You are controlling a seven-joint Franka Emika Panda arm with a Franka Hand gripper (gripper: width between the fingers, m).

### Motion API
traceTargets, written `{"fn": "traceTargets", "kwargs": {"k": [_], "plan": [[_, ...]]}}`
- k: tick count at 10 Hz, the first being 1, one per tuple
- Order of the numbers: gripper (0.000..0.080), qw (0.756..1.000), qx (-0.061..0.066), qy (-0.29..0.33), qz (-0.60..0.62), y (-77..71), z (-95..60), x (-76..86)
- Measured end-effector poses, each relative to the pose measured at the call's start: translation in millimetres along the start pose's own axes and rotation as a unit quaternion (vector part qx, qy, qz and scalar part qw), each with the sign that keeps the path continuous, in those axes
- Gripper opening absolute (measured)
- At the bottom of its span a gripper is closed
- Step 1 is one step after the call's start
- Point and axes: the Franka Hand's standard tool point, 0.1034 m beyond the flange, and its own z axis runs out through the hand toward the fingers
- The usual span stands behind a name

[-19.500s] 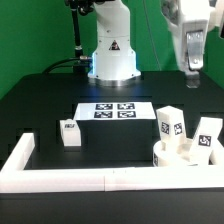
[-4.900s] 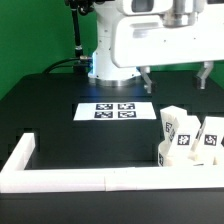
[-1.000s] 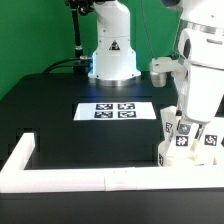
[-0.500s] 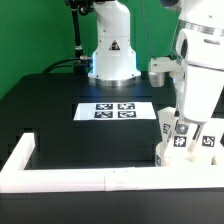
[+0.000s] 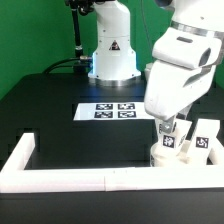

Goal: Assemble stool

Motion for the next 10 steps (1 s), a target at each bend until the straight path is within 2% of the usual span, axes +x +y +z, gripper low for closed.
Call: {"fn": "traceTargets", "kwargs": {"k": [1, 2, 3, 4, 6, 7, 9, 10], "plan": [[0.0335, 0.997, 0.021, -0.022, 0.077, 1.1, -0.1, 0.9], [0.0335, 0.991, 0.025, -0.020, 0.127, 6.3, -1.3, 6.7], [0.0335, 0.994, 0.002, 0.026, 0.106, 16.7, -4.2, 11.7], [0.0335, 0.987, 0.005, 0.024, 0.158, 13.4, -1.5, 5.5], [0.0336, 0.974, 0.006, 0.025, 0.225, 14.2, -1.8, 6.9], [0.0336, 0.959, 0.009, 0.027, 0.282, 14.5, -1.1, 7.7], [0.0336, 0.914, 0.019, 0.034, 0.404, 15.0, -1.4, 11.1], [0.0336, 0.879, 0.033, 0.036, 0.473, 12.0, -2.8, 15.1]]}}
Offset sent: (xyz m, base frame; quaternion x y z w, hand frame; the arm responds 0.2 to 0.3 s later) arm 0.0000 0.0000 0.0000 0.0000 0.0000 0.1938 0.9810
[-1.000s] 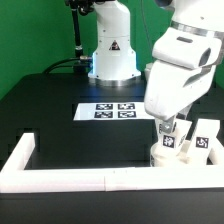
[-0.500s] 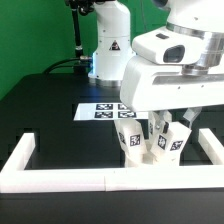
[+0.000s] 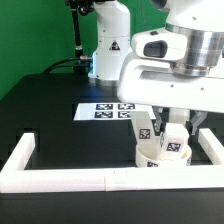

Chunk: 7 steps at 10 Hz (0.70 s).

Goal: Assemble stool

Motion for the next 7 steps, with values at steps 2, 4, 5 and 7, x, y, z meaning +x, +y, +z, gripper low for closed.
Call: {"fn": "traceTargets", "kwargs": {"k": [2, 4, 5, 7], "plan": [[0.0336, 0.995, 0.019, 0.001, 0.102, -10.0, -0.9, 1.5], [0.0336, 0.986, 0.024, 0.003, 0.167, -17.3, -1.3, 0.8], [0.0336, 0.979, 0.024, 0.001, 0.201, -16.5, -0.9, 0.7], [0.0336, 0.964, 0.023, -0.002, 0.266, -15.7, -0.5, 0.0]]}}
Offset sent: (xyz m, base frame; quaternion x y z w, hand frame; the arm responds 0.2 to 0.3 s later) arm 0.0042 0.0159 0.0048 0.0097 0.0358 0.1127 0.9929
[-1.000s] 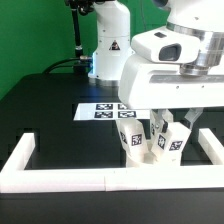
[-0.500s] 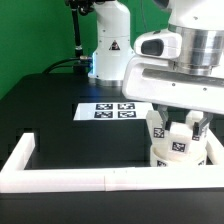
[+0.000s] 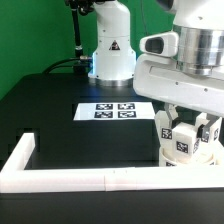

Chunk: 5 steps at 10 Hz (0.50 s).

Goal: Assemble stool

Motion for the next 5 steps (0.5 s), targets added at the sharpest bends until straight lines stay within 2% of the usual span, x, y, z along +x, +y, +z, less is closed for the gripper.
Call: {"fn": "traceTargets", "kwargs": {"k": [1, 3, 4, 5], "plan": [[0.0336, 0.999, 0.004, 0.002, 0.048, -0.2, 1.7, -0.6], [0.0336, 0.970, 0.041, 0.013, 0.238, 0.1, 3.9, -6.6], [0.0336, 0.949, 0.054, 0.000, 0.312, -0.7, 4.1, -8.5], [0.0336, 0.934, 0.062, -0.010, 0.351, -0.4, 4.4, -10.2]]}}
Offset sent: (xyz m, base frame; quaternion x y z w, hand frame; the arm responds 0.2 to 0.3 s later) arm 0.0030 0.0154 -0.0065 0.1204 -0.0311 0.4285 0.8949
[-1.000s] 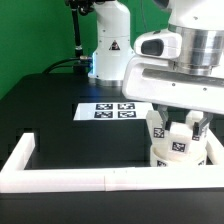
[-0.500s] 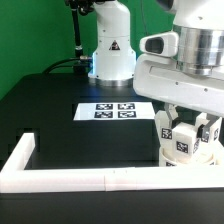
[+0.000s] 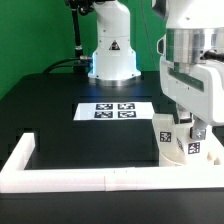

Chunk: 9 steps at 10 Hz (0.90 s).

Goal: Assemble stool

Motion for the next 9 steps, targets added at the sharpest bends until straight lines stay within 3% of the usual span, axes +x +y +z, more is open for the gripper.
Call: {"fn": "traceTargets", "kwargs": {"k": [3, 6, 8, 9], "plan": [[0.0336, 0.983, 0.005, -0.016, 0.183, 0.8, -2.2, -18.4], [0.0336, 0.977, 0.005, -0.013, 0.212, 1.2, -1.6, -19.4], [0.0572, 0.987, 0.002, -0.014, 0.157, 1.6, -2.6, -19.1], [0.0625, 0.994, -0.005, -0.019, 0.109, 1.7, -7.9, -18.8]]}}
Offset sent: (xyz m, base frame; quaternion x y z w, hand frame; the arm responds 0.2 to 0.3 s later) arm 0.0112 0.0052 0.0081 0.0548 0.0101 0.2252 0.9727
